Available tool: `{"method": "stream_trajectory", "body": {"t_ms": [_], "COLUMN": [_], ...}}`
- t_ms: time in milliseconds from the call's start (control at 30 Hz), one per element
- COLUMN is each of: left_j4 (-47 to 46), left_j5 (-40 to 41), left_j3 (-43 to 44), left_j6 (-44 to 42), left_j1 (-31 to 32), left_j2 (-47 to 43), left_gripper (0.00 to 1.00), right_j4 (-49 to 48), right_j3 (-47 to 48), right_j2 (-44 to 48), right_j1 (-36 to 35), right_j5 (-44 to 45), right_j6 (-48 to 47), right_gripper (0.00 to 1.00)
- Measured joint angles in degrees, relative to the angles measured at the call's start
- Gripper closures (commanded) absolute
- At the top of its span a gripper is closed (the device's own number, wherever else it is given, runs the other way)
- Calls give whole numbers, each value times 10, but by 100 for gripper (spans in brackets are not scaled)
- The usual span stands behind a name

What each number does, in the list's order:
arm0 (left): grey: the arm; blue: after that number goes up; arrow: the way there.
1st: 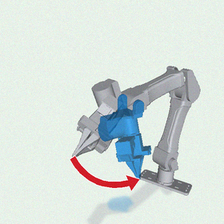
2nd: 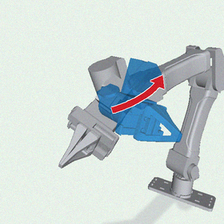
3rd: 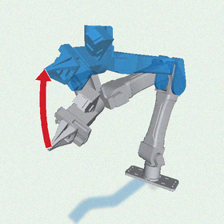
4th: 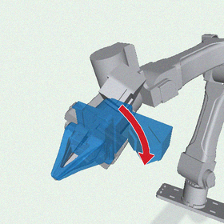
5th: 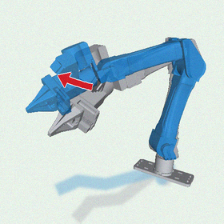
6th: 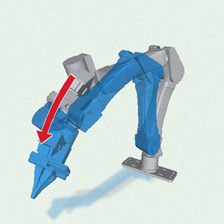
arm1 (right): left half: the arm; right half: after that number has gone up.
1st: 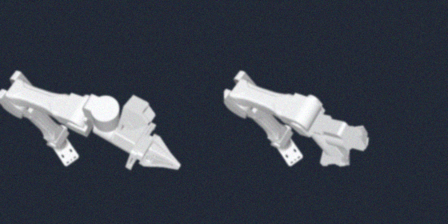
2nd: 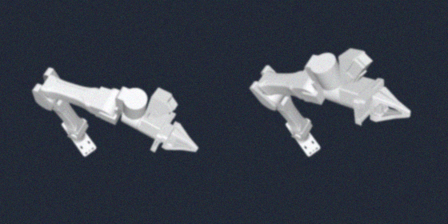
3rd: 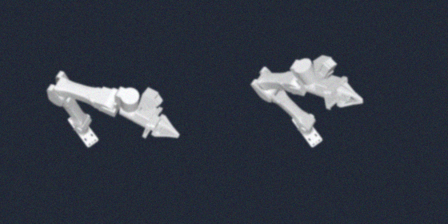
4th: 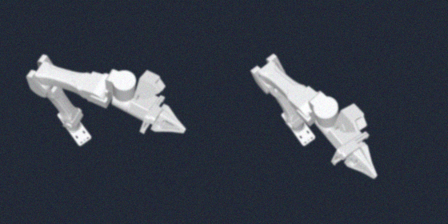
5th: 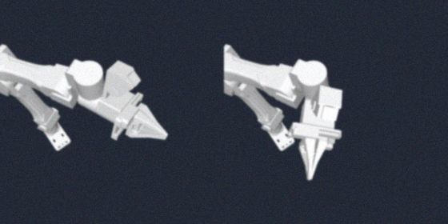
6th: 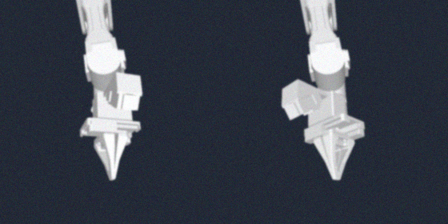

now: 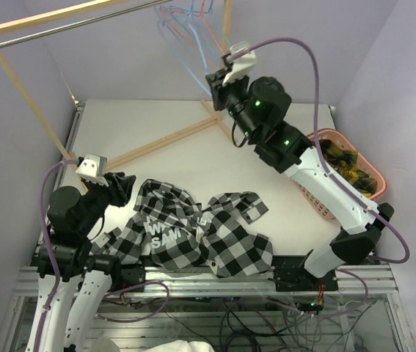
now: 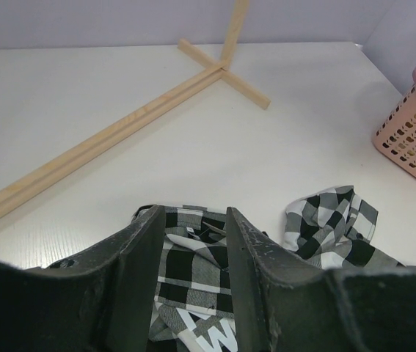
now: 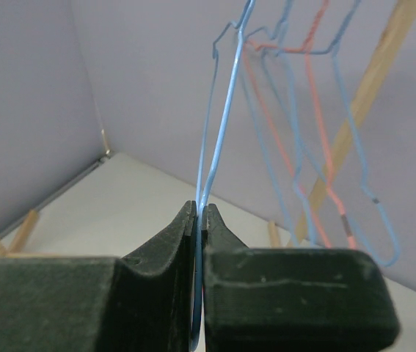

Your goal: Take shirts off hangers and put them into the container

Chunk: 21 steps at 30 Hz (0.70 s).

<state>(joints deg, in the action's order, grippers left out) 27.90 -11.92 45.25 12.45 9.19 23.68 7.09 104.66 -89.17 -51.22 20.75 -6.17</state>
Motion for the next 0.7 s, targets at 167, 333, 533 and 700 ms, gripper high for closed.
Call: {"method": "stream_trajectory", "body": {"t_ms": [167, 333, 533, 700], "left_j4": [0, 0, 0, 0], "left_j5": [0, 0, 0, -1], "left_j3": [0, 0, 0, -1], "left_j6": [0, 0, 0, 0], "left_j1": [0, 0, 0, 0], "left_j2": [1, 4, 7, 8], "left_gripper": [51, 51, 51, 51], "right_j4": [-11, -12, -6, 4], "right_j3": [8, 39, 75, 114], "right_j2": [0, -18, -44, -76], "right_j1": [58, 57, 57, 57], "right_j5": [-50, -90, -116, -126], "right_j6": [31, 40, 42, 42], "right_gripper": [100, 100, 100, 100]}}
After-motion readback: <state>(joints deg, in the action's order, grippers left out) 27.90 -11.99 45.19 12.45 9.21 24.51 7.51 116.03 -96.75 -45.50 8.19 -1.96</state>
